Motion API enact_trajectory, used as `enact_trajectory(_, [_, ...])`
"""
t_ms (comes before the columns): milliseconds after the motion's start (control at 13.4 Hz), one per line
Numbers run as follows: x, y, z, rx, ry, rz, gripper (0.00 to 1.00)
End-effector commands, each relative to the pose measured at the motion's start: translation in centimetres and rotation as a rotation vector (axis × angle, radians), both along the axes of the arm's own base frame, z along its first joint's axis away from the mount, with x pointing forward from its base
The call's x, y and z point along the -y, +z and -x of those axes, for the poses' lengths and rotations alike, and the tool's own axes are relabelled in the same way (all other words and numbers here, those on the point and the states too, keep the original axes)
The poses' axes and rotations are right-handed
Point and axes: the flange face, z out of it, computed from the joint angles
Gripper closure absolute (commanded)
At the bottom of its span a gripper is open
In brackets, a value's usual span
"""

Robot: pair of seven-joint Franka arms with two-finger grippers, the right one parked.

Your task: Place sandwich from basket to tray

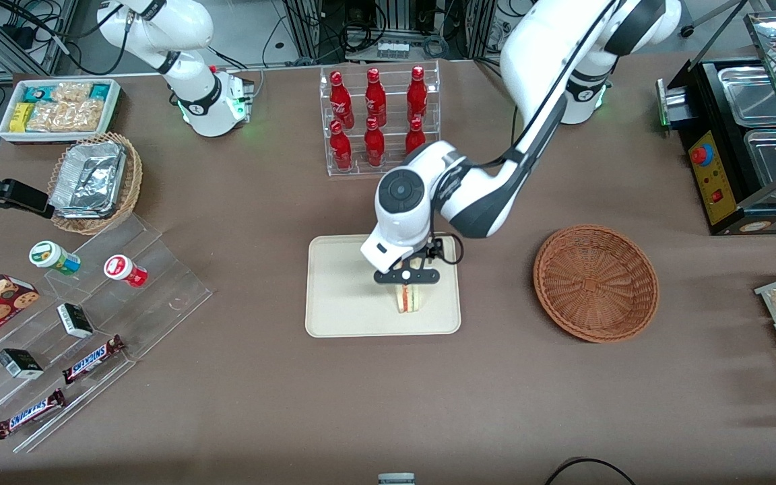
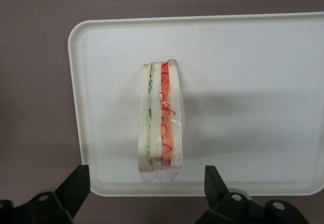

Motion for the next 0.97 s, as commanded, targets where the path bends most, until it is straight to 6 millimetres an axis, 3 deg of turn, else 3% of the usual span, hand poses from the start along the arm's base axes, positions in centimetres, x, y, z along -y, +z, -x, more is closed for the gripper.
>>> enact_trajectory(0, [-5.1, 4.1, -2.5, -0.034, 0.095, 0.021, 0.0])
enact_trajectory(150, [-8.3, 6.4, -4.0, -0.051, 0.1, 0.043, 0.0])
enact_trajectory(523, [-20.6, 10.2, -8.2, -0.125, 0.094, 0.057, 0.0])
enact_trajectory(897, [-32.1, 14.3, -8.8, -0.152, 0.088, 0.056, 0.0])
